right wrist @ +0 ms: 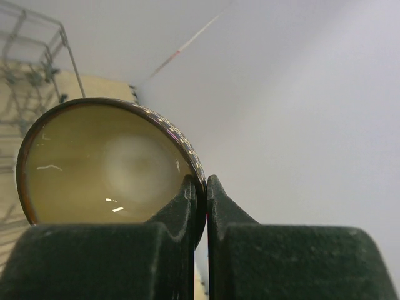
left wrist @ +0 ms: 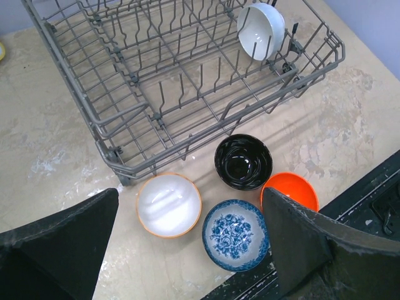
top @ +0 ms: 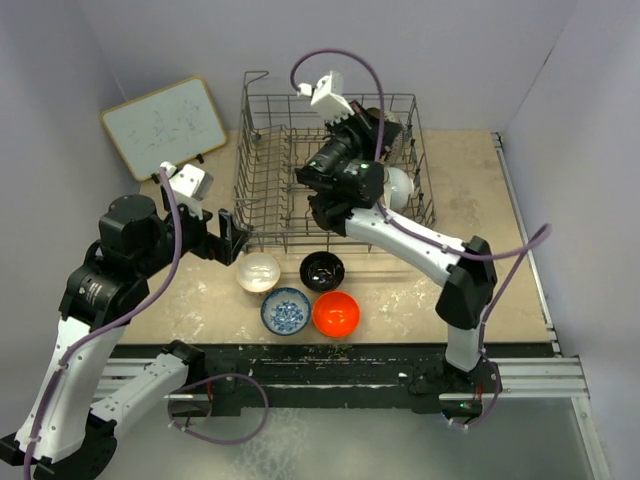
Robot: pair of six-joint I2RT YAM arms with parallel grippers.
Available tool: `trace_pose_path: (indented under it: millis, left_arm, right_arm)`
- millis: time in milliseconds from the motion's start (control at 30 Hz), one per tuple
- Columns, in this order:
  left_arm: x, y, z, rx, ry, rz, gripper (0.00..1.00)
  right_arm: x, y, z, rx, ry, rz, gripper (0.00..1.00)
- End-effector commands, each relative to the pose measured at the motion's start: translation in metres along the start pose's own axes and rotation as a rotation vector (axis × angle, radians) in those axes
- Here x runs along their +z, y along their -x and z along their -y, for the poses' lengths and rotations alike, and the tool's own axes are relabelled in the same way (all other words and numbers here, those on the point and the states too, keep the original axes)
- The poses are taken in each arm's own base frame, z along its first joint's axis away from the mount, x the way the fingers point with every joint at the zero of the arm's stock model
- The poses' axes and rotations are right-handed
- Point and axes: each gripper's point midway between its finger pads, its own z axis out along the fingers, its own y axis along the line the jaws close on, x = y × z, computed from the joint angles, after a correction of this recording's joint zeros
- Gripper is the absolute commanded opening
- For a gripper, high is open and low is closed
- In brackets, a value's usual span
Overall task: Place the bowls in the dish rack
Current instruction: Place the bowl in the dish rack.
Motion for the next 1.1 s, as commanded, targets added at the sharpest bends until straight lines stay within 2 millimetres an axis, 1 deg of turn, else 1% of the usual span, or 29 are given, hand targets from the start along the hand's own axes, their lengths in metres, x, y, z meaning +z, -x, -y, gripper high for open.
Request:
trace_pose_path:
  millis: [0, 167, 300, 367, 433, 600, 633, 733, 833, 933, 1000, 1067]
  left_arm:
    - [-0.009, 0.023, 0.007, -0.005, -0.024, 0.083, 0.99]
    - [-0.013, 0.026, 0.010, -0.014, -0.037, 0.095, 0.99]
    - [-0.017, 0.028, 0.013, -0.018, -0.048, 0.102, 0.99]
    - [-0.018, 0.029, 0.014, -0.020, -0.052, 0.106, 0.99]
    - [-0.020, 0.029, 0.015, -0.021, -0.055, 0.109, 0.99]
    - [-0.025, 0.031, 0.018, -0.031, -0.066, 0.120, 0.99]
    - [-0.026, 0.031, 0.019, -0.032, -0.067, 0.122, 0.99]
    - [-0.028, 0.031, 0.018, -0.035, -0.061, 0.124, 0.99]
    - [-0.028, 0.031, 0.016, -0.036, -0.052, 0.121, 0.99]
    - [-0.028, 0.033, 0.016, -0.040, -0.049, 0.127, 0.99]
    - [-0.028, 0.034, 0.016, -0.042, -0.048, 0.128, 0.99]
    - [-0.028, 0.036, 0.015, -0.042, -0.044, 0.129, 0.99]
  right_arm:
    - [-0.017, 0.005, 0.077, 0.318, 0.034, 0.045, 0.00]
    - [-0.041, 0.003, 0.096, 0.431, 0.117, 0.076, 0.00]
    - [-0.061, -0.002, 0.122, 0.541, 0.206, 0.112, 0.00]
    - [-0.068, -0.006, 0.136, 0.587, 0.247, 0.130, 0.00]
    - [-0.076, -0.010, 0.146, 0.627, 0.291, 0.147, 0.00]
    - [-0.091, -0.017, 0.167, 0.695, 0.393, 0.188, 0.00]
    - [-0.092, -0.018, 0.171, 0.704, 0.400, 0.192, 0.00]
    - [-0.099, -0.018, 0.181, 0.722, 0.444, 0.225, 0.00]
    - [-0.107, -0.014, 0.195, 0.751, 0.483, 0.268, 0.00]
    - [-0.107, -0.004, 0.213, 0.761, 0.470, 0.308, 0.00]
    - [-0.108, 0.007, 0.223, 0.750, 0.452, 0.346, 0.00]
    - [-0.112, 0.026, 0.231, 0.768, 0.462, 0.400, 0.00]
